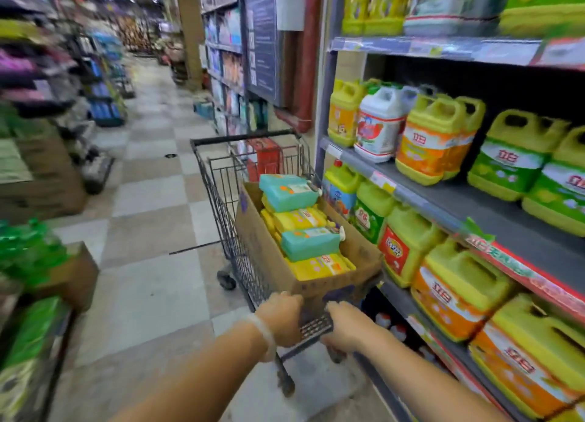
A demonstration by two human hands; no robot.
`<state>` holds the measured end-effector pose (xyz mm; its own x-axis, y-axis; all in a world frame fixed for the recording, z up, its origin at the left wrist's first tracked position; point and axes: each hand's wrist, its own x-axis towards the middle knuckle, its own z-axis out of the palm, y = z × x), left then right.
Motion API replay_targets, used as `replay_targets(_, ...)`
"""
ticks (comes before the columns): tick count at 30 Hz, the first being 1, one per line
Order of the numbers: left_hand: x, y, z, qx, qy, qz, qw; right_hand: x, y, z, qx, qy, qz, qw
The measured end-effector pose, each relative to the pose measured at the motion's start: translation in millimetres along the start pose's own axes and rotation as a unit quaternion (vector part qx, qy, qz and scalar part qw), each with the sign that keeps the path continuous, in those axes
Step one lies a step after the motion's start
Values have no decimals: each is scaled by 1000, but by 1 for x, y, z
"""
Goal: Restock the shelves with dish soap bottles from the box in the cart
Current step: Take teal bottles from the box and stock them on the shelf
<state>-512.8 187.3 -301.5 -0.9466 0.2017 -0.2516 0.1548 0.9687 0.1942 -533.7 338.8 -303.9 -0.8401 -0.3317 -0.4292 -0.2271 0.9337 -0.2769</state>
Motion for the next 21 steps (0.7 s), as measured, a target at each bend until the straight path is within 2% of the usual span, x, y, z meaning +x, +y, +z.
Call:
replay_targets(5, 75, -51, -49, -5, -23, -33, 999, 93, -13, -45, 16, 18, 16, 1000)
replay_targets(9, 137, -76, -80, -14, -13, -41, 999, 159, -8, -81, 28, 34, 31, 999)
replay_targets(16, 235, -102, -78, -1, -71, -15, 997, 232, 22, -95, 77, 1, 89, 993)
replay_targets(21, 306, -116, -55, -1, -120, 16, 993, 277, 40, -72, 195, -10, 166, 967)
